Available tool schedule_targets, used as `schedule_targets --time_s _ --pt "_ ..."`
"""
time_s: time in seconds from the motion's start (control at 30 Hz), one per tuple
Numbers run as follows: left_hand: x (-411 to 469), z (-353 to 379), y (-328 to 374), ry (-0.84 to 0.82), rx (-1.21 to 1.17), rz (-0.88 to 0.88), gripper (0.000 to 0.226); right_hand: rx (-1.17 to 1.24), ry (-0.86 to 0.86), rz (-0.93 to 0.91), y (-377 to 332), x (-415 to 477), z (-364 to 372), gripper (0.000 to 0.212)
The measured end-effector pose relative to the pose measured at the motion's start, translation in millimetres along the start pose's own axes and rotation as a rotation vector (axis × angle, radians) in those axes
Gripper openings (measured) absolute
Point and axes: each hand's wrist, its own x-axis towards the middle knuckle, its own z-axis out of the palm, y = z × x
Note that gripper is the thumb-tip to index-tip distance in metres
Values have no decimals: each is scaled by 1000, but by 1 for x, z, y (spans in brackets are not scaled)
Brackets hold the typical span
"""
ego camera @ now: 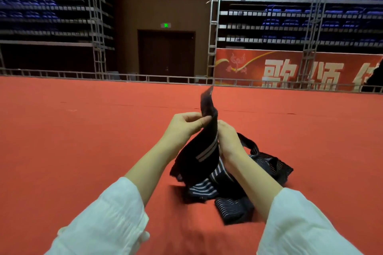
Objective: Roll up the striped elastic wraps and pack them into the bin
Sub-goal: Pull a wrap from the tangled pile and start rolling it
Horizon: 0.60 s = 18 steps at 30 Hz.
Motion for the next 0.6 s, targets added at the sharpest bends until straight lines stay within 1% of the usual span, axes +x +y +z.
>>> schedule_targets --time_s 0.07,0.1,0.17,0.2,0.23,0.33,0.37,0.4,0.47,0.53,0.6 --pt "-7 0 20 96 -2 51 4 -40 20 -67 -20 -15 2 37" --pt "-10 -1 32 137 31 88 7 -37 16 -89 -30 -23 4 45" --pt "-17 -3 55 177 164 206 9 -61 -14 -149 -49 -40 9 53" --pt "-21 -3 66 190 247 273 10 -94 -21 -196 -56 -47 12 53" --pt "-28 -3 79 209 332 325 15 -125 -24 -257 -63 -55 16 47" --pt "-44 -6 108 271 511 414 42 -150 -11 -419 -76 -74 23 23" --pt "-51 -7 117 272 548 428 41 -157 -14 -445 -80 -79 24 19" --pt "-58 -10 124 275 567 438 34 -157 -33 -462 -83 -84 24 15" --pt "-73 -16 135 278 589 458 19 -123 -125 -469 -89 -95 23 12" --pt "-86 -25 139 285 591 449 20 -77 -233 -449 -93 -106 23 15" --pt "-96 -34 134 278 558 414 30 -44 -305 -424 -89 -111 24 18"
